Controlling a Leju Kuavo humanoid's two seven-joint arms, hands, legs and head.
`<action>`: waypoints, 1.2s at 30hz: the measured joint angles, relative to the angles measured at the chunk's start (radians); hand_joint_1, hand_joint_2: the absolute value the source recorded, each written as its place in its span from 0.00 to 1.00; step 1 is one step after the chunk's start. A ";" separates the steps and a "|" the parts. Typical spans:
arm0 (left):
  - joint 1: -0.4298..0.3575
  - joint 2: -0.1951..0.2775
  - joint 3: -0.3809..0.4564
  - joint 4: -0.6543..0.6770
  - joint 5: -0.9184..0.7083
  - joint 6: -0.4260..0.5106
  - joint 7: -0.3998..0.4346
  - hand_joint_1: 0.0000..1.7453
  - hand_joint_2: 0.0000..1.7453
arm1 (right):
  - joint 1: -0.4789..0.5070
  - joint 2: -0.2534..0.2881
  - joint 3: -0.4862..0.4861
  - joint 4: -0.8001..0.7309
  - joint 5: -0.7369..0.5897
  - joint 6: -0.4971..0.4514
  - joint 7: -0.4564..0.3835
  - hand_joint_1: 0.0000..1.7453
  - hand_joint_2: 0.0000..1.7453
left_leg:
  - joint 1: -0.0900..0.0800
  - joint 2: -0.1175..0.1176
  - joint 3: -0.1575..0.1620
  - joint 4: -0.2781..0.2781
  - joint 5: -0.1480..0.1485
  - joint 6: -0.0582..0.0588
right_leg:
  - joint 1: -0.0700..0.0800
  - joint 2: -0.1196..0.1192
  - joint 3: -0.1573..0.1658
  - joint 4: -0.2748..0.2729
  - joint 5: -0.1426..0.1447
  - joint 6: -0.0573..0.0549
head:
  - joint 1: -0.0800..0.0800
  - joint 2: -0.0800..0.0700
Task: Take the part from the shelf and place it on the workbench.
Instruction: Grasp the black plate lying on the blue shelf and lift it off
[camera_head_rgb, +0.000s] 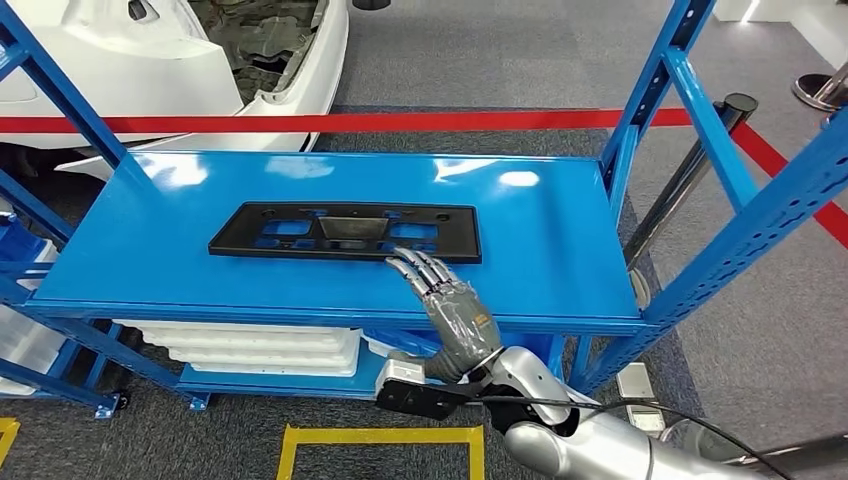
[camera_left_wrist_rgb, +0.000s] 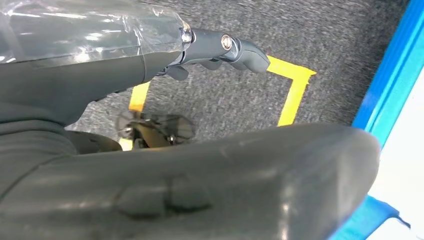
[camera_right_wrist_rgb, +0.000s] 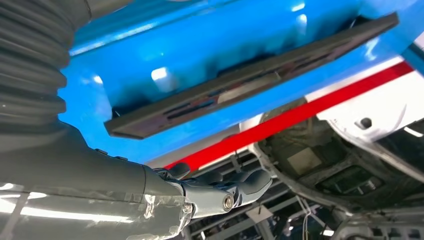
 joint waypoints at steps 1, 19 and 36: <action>0.000 0.000 0.000 0.000 0.000 0.000 0.000 0.00 0.00 | 0.000 -0.002 -0.004 0.001 0.001 -0.002 0.002 0.00 1.00 | -0.002 0.000 0.008 -0.028 0.005 0.003 | 0.002 0.000 0.000 0.000 -0.002 0.005 | 0.000 0.000; -0.003 -0.001 0.000 0.000 0.000 0.000 0.002 0.00 0.00 | 0.000 -0.058 -0.070 0.029 0.071 -0.010 0.095 0.00 1.00 | -0.013 -0.005 0.062 -0.059 -0.035 0.024 | 0.010 0.004 -0.048 -0.003 0.043 0.005 | 0.026 0.000; 0.002 -0.002 0.001 0.000 0.001 0.042 0.026 0.00 0.00 | 0.047 -0.130 -0.167 0.057 0.095 -0.016 0.186 0.00 1.00 | -0.002 -0.003 0.016 -0.052 0.004 0.012 | 0.001 0.002 0.007 -0.014 0.000 -0.005 | 0.009 0.000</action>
